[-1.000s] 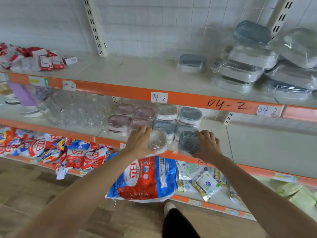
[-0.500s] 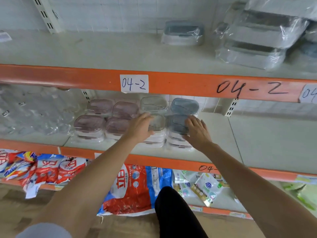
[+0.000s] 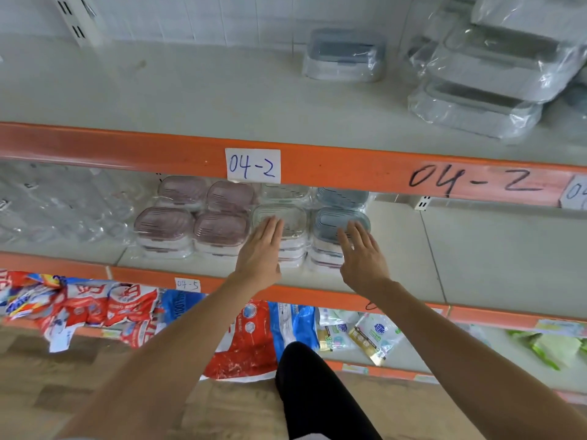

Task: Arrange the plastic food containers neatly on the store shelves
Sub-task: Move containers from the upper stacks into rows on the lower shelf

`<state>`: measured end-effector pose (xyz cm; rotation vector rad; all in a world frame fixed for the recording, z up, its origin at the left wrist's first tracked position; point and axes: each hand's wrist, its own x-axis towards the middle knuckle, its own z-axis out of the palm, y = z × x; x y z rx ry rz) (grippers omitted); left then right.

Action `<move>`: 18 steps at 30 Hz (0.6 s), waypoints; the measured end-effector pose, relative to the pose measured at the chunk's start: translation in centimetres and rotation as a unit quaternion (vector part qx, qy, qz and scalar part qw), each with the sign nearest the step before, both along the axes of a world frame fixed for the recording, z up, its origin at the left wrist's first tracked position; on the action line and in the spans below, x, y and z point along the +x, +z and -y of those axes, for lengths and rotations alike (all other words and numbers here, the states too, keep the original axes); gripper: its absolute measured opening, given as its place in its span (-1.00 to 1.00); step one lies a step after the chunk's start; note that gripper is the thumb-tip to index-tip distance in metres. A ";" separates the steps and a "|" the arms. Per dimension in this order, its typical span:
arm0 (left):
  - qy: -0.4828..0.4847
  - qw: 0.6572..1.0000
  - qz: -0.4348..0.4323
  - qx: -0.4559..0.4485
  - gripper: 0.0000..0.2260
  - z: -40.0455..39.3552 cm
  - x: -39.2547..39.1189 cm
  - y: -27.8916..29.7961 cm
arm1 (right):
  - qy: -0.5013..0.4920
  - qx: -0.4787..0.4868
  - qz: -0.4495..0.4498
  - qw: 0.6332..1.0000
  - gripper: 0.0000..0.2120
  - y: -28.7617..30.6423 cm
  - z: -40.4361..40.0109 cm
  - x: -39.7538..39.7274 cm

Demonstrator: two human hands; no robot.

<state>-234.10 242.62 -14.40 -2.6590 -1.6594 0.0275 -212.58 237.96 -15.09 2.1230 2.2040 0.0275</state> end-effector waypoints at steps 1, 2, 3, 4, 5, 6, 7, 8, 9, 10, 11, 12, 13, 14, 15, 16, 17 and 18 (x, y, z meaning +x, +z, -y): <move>0.001 1.000 -0.003 -0.020 -0.18 -0.1 0.2 0.5 | 0.002 -0.019 0.009 1.000 -0.32 0.6 -0.1 -0.1; 0.000 0.999 -0.007 -0.042 -0.17 -0.1 0.3 1.0 | 0.004 -0.037 0.014 0.999 -0.32 1.2 -0.2 -0.2; 0.000 0.998 -0.009 -0.060 -0.18 -0.1 0.4 1.6 | 0.005 -0.049 0.013 0.999 -0.32 1.9 -0.2 -0.3; -0.003 0.998 -0.009 -0.068 -0.20 0.2 0.4 2.2 | 0.005 -0.054 0.006 0.999 -0.32 2.7 -0.2 -0.4; -0.011 0.998 -0.005 -0.064 -0.23 0.6 0.3 2.8 | 0.003 -0.055 -0.004 0.998 -0.34 3.4 0.0 -0.6; -0.022 0.998 0.003 -0.053 -0.28 1.3 0.1 3.4 | 0.000 -0.054 -0.015 0.998 -0.37 4.1 0.3 -0.7; -0.036 0.998 0.010 -0.043 -0.35 2.1 -0.1 4.0 | -0.001 -0.053 -0.023 0.998 -0.40 4.8 0.8 -0.8; -0.047 0.998 0.013 -0.042 -0.43 3.0 -0.3 4.7 | 0.002 -0.055 -0.031 0.998 -0.43 5.5 1.5 -1.0; -0.056 0.997 0.012 -0.049 -0.52 3.9 -0.6 5.4 | 0.009 -0.064 -0.037 0.997 -0.46 6.1 2.2 -1.1; -0.061 0.997 0.010 -0.057 -0.60 4.8 -1.0 6.3 | 0.018 -0.075 -0.045 0.996 -0.48 6.8 3.0 -1.4; -0.064 0.996 0.006 -0.059 -0.66 5.7 -1.5 7.2 | 0.027 -0.084 -0.052 0.995 -0.50 7.5 3.8 -1.7; -0.066 0.996 0.002 -0.055 -0.70 6.4 -2.0 8.2 | 0.032 -0.087 -0.057 0.994 -0.53 8.1 4.5 -2.1; -0.068 0.997 0.001 -0.046 -0.73 7.2 -2.5 9.1 | 0.034 -0.084 -0.060 0.994 -0.56 8.9 5.3 -2.5; -0.069 0.997 0.002 -0.035 -0.75 8.0 -2.9 10.0 | 0.038 -0.078 -0.060 0.994 -0.58 9.6 6.2 -2.9; -0.069 0.997 0.007 -0.023 -0.78 8.9 -3.2 10.8 | 0.045 -0.070 -0.058 0.995 -0.59 10.4 7.1 -3.3; -0.068 0.998 0.014 -0.012 -0.80 9.7 -3.6 11.7 | 0.053 -0.057 -0.056 0.995 -0.61 11.1 8.0 -3.6; -0.068 0.998 0.019 -0.002 -0.81 10.5 -3.8 12.7 | 0.058 -0.044 -0.057 0.996 -0.63 11.9 9.0 -3.9; -0.071 0.997 0.024 0.010 -0.81 11.3 -3.9 13.7 | 0.060 -0.031 -0.062 0.996 -0.65 12.8 10.0 -4.0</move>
